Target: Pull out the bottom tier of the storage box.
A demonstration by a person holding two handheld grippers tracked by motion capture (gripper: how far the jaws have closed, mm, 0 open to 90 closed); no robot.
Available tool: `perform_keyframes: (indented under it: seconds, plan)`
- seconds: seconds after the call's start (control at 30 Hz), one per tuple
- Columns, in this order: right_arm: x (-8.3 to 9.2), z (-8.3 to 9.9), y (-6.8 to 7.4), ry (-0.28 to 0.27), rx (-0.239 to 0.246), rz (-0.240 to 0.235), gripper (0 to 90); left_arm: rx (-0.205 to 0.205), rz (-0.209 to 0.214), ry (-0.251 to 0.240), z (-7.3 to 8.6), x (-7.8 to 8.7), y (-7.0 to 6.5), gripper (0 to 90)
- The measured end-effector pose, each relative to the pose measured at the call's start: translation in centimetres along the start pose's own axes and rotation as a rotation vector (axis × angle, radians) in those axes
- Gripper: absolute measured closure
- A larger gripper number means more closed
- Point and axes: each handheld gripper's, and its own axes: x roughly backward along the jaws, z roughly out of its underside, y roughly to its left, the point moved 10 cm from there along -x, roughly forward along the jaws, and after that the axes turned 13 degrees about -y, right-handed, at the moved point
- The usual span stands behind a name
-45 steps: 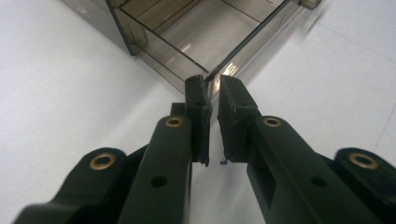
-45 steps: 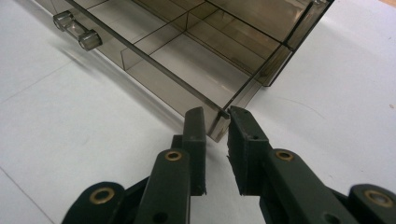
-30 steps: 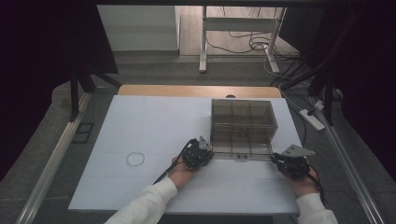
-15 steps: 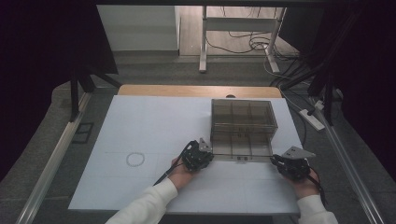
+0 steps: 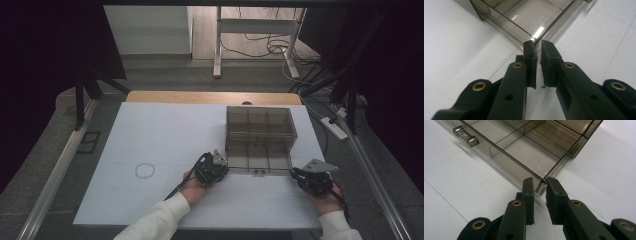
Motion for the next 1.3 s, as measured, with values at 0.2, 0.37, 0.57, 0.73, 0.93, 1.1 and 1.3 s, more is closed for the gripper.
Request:
perform_keyframes:
  seconds: [0.2,0.37,0.57,0.73,0.93,1.1,1.3]
  plan:
    - [0.0,0.1,0.0,0.002,0.001,-0.003,76.9,0.000,0.003,0.001,0.1,0.0,-0.1,82.2]
    - [0.1,0.1,0.0,0.001,0.000,-0.003,76.8,-0.006,0.003,0.004,0.1,0.1,-0.3,82.3]
    - [0.2,0.2,0.2,-0.004,-0.004,-0.006,76.9,-0.001,0.007,0.003,0.2,0.2,-0.3,82.3]
    - [0.2,0.3,0.1,-0.004,-0.008,-0.012,76.8,0.002,0.008,0.003,0.2,0.1,-0.3,82.2]
    - [0.2,0.2,0.0,-0.014,0.001,-0.003,67.6,-0.012,-0.006,-0.008,0.1,0.1,-0.2,69.8]
    - [0.7,-0.7,-0.7,-0.073,-0.033,0.033,50.4,0.022,-0.016,-0.041,-0.5,0.8,0.6,52.1]
    - [0.9,-1.3,-0.3,-0.116,-0.038,-0.016,41.2,0.020,0.025,-0.061,-0.9,2.2,0.8,34.3]
